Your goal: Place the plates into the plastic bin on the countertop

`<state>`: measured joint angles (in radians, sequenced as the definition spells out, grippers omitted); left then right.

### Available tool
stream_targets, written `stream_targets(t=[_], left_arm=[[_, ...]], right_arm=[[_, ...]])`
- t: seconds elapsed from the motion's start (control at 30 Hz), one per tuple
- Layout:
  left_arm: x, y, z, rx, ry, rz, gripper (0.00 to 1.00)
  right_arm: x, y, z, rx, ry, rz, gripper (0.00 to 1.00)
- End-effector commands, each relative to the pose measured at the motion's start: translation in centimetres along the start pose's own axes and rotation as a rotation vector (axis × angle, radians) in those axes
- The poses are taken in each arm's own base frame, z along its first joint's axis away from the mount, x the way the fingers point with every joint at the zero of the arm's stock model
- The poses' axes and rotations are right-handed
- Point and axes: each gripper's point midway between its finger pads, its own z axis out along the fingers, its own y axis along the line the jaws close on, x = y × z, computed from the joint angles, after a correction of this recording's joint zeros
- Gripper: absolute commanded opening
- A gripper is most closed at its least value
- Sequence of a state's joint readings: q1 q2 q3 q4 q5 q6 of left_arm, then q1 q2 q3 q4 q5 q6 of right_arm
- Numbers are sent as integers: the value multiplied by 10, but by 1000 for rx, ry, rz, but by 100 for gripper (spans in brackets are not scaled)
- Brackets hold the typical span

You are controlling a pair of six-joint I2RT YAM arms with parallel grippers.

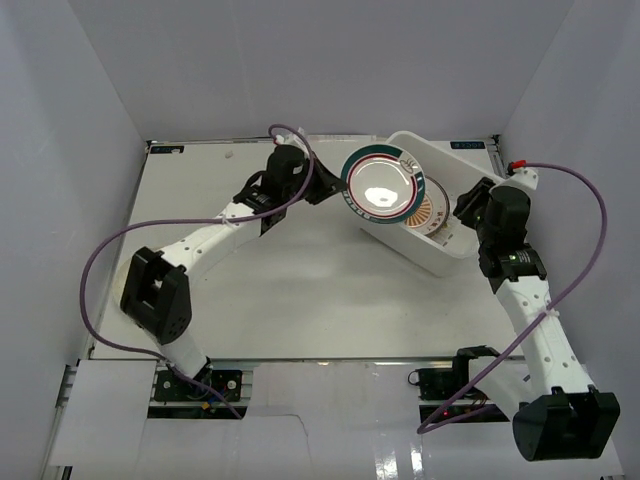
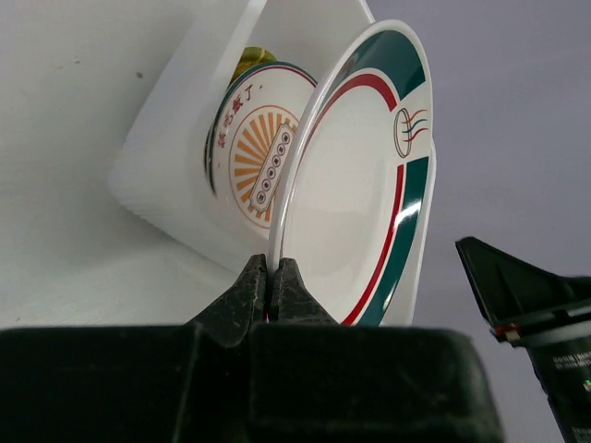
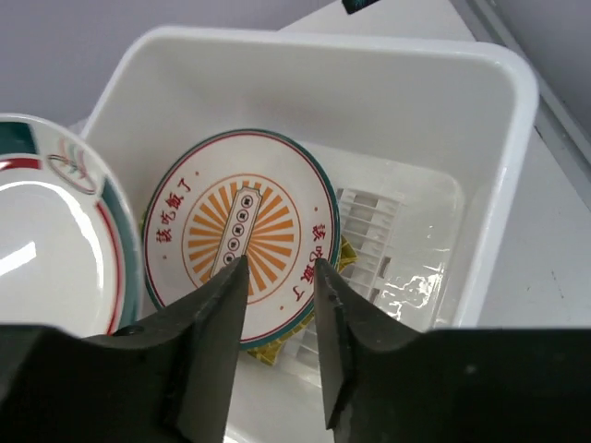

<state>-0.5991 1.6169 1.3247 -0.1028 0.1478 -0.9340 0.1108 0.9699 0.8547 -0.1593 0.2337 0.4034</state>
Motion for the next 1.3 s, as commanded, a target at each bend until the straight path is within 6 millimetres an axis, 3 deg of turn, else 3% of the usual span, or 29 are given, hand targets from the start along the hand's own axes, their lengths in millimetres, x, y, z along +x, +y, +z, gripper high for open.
stream_targets(t=[0.0, 0.07, 0.1, 0.17, 0.2, 0.3, 0.33, 0.4, 0.43, 0.5, 0.57, 0.6, 0.63, 0.67, 0.7, 0.73, 0.77, 0.8, 0.83, 0.87, 0.9, 0.93, 0.97, 1.0, 1.03, 1.13, 1.17, 1.2, 1.27], left_arm=[[-13, -48, 23, 100, -68, 38, 0], [-14, -62, 39, 113, -64, 56, 0], [2, -49, 59, 73, -22, 61, 0], [-4, -61, 72, 83, -32, 78, 0], [4, -48, 87, 52, -8, 86, 0], [-8, -64, 94, 66, -18, 126, 34], [-11, -66, 95, 67, -23, 140, 61], [-26, -79, 85, 73, -61, 174, 81], [-42, -91, 68, 81, -116, 206, 96], [-55, -94, 49, 80, -147, 238, 98], [-87, -110, 2, 74, -264, 288, 98], [-87, -91, -8, 9, -291, 329, 98], [-92, -90, -26, -2, -320, 348, 98], [-107, -109, -74, 37, -398, 361, 98], [-94, -85, -81, -7, -389, 381, 98], [-98, -77, -100, -37, -430, 403, 98], [-106, -88, -148, -3, -500, 401, 98], [-104, -80, -164, -17, -517, 405, 98], [-95, -55, -172, -75, -519, 408, 98], [-96, -56, -210, -62, -565, 398, 98], [-93, -49, -224, -74, -575, 396, 98], [-86, -35, -233, -101, -572, 395, 98], [-85, -28, -263, -113, -609, 363, 98], [-82, -22, -274, -115, -617, 349, 98], [-70, -6, -297, -111, -630, 303, 98], [-57, 11, -304, -131, -608, 275, 98], [-49, 22, -303, -167, -577, 278, 98], [-48, 28, -303, -192, -569, 277, 98], [-42, 40, -300, -241, -541, 280, 98]], right_arm=[[-23, -17, -13, 78, -90, 42, 36], [-32, -6, -23, 17, -113, 62, 22], [-35, 0, -27, -14, -118, 69, 22], [-42, 19, -38, -116, -128, 83, 24], [-42, 34, -44, -199, -118, 78, 26], [-52, 57, -62, -312, -144, 66, 41], [-50, 70, -69, -374, -127, 52, 44], [-50, 86, -80, -453, -117, 33, 49], [-46, 97, -82, -494, -96, 29, 50], [-38, 114, -85, -564, -61, 28, 53], [-20, 139, -90, -638, -10, 18, 55], [-4, 157, -92, -687, 32, 10, 55], [5, 167, -93, -715, 55, 4, 56], [16, 179, -95, -743, 83, -5, 57], [36, 204, -99, -799, 123, -23, 57], [46, 217, -101, -821, 146, -36, 59], [58, 230, -104, -843, 171, -52, 60], [86, 254, -107, -873, 219, -81, 60], [92, 269, -111, -900, 234, -81, 61], [104, 283, -114, -923, 263, -86, 63], [140, 300, -115, -942, 338, -121, 64], [138, 320, -120, -985, 319, -105, 67], [172, 331, -111, -978, 389, -120, 68], [190, 343, -115, -998, 425, -124, 69], [228, 371, -109, -1011, 514, -114, 71], [264, 401, -104, -1015, 574, -110, 72], [257, 425, -105, -1039, 560, -92, 72], [295, 430, -96, -1004, 606, -125, 73], [315, 448, -93, -992, 630, -147, 74]])
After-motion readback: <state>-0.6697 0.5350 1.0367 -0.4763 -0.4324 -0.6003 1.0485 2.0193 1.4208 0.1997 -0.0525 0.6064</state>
